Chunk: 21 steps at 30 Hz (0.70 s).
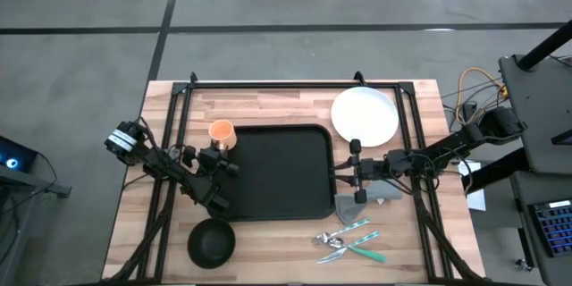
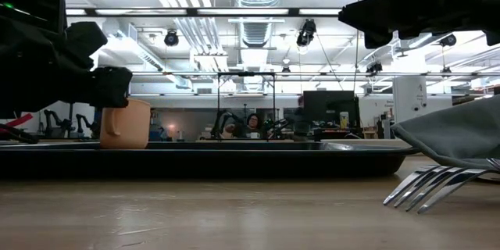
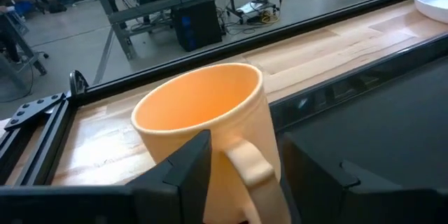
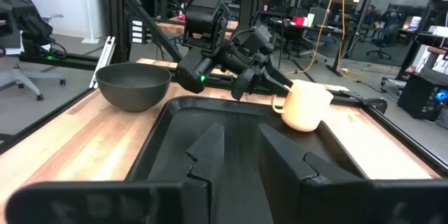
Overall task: Set up tray
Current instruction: Put the orange mug on the black serving tray, then put the white plate below the orange mug on the black serving tray
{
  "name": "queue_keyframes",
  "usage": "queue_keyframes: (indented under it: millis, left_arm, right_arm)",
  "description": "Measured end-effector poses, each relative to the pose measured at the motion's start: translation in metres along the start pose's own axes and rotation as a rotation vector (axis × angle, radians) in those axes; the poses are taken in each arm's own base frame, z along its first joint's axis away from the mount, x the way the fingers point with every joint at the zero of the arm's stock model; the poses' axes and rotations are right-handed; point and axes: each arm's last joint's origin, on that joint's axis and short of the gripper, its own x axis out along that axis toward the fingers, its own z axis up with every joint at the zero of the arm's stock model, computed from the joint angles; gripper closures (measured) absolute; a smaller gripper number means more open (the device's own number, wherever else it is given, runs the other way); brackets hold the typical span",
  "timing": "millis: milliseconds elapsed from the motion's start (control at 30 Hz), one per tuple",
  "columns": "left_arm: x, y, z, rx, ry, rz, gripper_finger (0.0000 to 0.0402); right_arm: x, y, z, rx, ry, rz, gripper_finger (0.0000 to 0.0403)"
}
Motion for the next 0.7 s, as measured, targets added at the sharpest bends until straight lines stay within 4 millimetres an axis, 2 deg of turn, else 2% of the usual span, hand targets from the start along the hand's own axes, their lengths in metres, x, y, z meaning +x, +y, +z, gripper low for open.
queue_keyframes:
  millis: [333,700]
  left_arm:
    - [-0.001,-0.003,0.003,0.11,-0.001,-0.004,0.024]
    - [-0.006,-0.013,0.012,0.152,0.005,-0.013,0.024]
  right_arm:
    - [0.0,0.0,0.0,0.0,0.0,0.0,0.0316]
    - [0.0,0.0,0.0,0.0,0.0,0.0,0.0334]
